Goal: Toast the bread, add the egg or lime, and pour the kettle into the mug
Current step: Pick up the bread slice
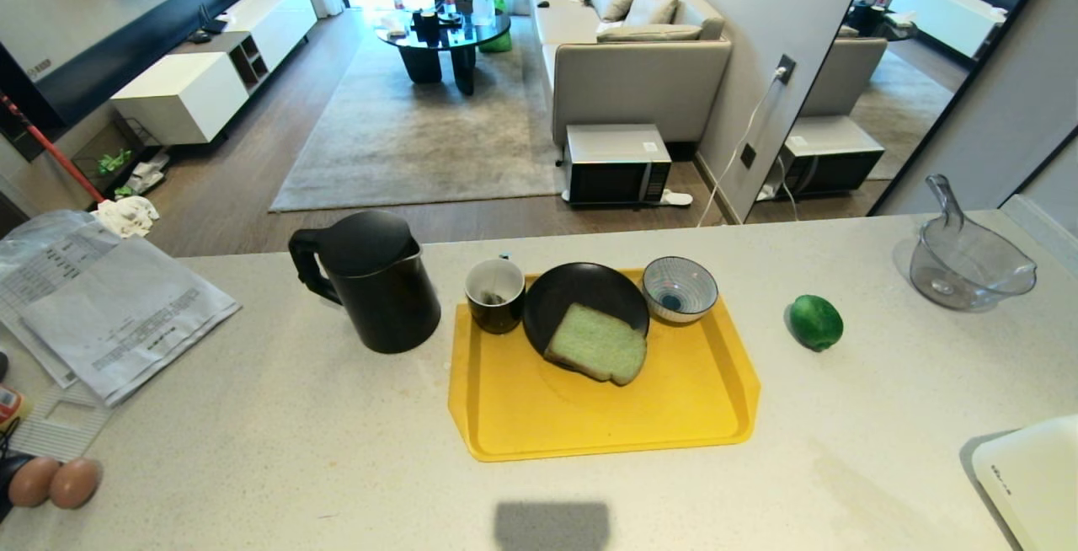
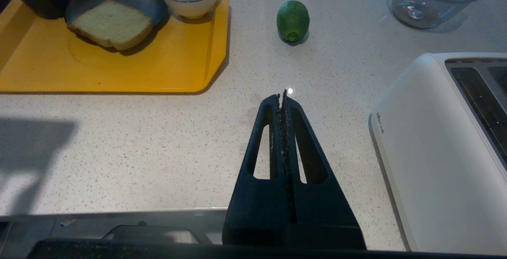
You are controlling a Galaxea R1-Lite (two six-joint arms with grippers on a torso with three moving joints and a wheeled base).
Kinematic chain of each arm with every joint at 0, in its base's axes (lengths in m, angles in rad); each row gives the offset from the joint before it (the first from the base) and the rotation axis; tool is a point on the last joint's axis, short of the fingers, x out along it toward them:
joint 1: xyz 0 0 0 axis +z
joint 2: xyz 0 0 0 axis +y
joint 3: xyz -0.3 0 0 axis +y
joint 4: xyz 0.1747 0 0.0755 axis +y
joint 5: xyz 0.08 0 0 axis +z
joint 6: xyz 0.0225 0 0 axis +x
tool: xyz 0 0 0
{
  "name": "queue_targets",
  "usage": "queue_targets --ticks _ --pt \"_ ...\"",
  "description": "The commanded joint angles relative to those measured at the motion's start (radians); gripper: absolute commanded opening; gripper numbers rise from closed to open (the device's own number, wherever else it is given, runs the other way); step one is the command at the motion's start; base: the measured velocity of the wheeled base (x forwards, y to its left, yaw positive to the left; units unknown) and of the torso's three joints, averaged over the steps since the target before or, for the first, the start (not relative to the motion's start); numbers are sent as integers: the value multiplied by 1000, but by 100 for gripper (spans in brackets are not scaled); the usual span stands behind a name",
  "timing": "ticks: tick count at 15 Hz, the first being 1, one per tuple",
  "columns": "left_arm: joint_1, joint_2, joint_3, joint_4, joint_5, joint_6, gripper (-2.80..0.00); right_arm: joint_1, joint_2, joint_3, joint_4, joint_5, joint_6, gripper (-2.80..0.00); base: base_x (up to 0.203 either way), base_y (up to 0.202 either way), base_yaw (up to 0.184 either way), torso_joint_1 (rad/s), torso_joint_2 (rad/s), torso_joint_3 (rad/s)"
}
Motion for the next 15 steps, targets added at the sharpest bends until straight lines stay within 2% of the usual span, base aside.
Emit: queue_targets --ticks 1,15 --pt "0 -2 17 -1 0 1 -280 1 0 1 0 1 -1 -280 0 0 0 0 0 0" --pt "0 -2 17 0 0 1 -280 1 0 1 0 -1 1 -280 0 0 0 0 0 0"
